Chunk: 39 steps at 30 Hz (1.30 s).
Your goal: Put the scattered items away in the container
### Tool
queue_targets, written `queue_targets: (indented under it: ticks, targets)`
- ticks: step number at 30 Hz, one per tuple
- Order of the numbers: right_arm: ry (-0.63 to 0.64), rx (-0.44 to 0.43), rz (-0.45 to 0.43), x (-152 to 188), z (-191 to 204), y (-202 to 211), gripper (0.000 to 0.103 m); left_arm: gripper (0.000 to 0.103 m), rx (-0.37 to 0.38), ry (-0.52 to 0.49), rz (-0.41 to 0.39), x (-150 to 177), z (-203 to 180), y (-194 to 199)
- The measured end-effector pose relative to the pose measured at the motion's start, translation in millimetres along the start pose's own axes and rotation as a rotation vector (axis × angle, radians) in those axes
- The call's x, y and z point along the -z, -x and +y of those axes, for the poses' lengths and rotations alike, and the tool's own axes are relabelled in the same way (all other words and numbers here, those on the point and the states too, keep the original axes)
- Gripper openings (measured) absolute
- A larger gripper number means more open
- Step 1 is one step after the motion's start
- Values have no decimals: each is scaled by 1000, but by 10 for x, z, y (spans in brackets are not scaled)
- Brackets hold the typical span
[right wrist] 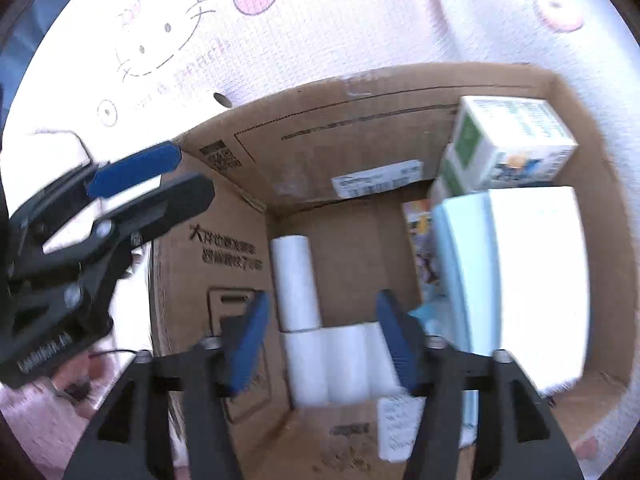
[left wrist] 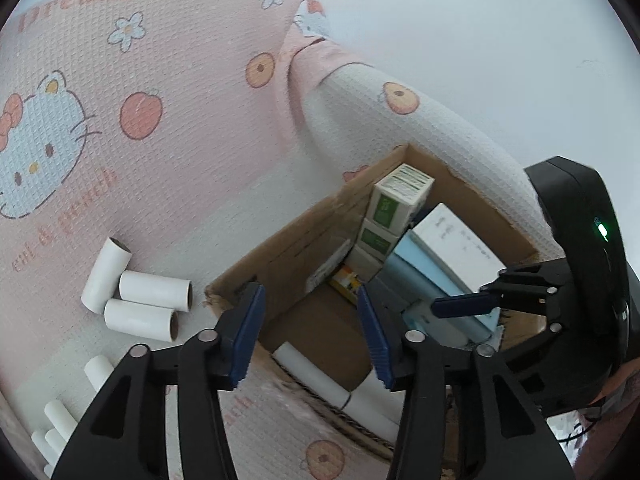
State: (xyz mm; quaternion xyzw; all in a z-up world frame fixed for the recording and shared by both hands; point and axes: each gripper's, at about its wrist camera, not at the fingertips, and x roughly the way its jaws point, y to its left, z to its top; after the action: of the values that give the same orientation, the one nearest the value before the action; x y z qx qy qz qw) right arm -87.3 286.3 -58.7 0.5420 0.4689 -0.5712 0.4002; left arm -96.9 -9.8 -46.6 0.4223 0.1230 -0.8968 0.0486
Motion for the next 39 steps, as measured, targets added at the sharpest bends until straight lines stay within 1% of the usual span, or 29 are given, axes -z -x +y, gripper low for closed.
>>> queue_targets:
  ticks: [2, 3, 4, 7, 11, 13, 16, 18, 20, 21, 24, 27, 30, 31, 33, 35, 39]
  targets:
    - [31, 44, -12, 99, 2, 99, 59, 64, 13, -7, -2, 4, -44, 14]
    - [36, 58, -19, 140, -1, 136, 62, 66, 21, -7, 2, 5, -65, 14]
    - [41, 68, -27, 181, -95, 165, 66, 66, 32, -9, 13, 13, -90, 11]
    - [42, 89, -58, 199, -120, 233, 73, 67, 50, -23, 34, 46, -150, 16]
    - [43, 130, -122, 273, -90, 357, 78, 67, 39, -49, 36, 132, -220, 87]
    - [35, 146, -152, 314, -99, 461, 81, 67, 36, -45, 29, 182, -214, 143]
    - [23, 172, -181, 366, -100, 468, 83, 67, 39, -22, 23, 266, -174, 222]
    - [26, 180, -194, 385, -99, 406, 84, 67, 47, -9, 21, 304, -159, 260]
    - [35, 185, -195, 430, -100, 419, 84, 67, 51, 4, 23, 326, -159, 289]
    - [33, 187, -196, 456, -111, 489, 84, 67, 47, 3, 23, 330, -176, 300]
    - [18, 215, -202, 524, -147, 564, 85, 67, 31, -14, 16, 331, -260, 342]
    - [6, 247, -207, 623, -143, 631, 89, 67, 37, -63, 17, 357, -374, 407]
    - [13, 288, -213, 745, -72, 709, 89, 67, -10, -145, 53, 399, -518, 466]
    - [16, 294, -217, 775, -50, 731, 90, 68, -39, -172, 62, 419, -569, 493]
    - [12, 301, -235, 858, -6, 799, 92, 68, -81, -196, 56, 454, -633, 550]
    - [-2, 307, -254, 931, 21, 867, 93, 68, -93, -212, 33, 482, -688, 621]
    - [-28, 331, -286, 1029, 26, 967, 94, 69, -101, -219, 22, 522, -733, 686]
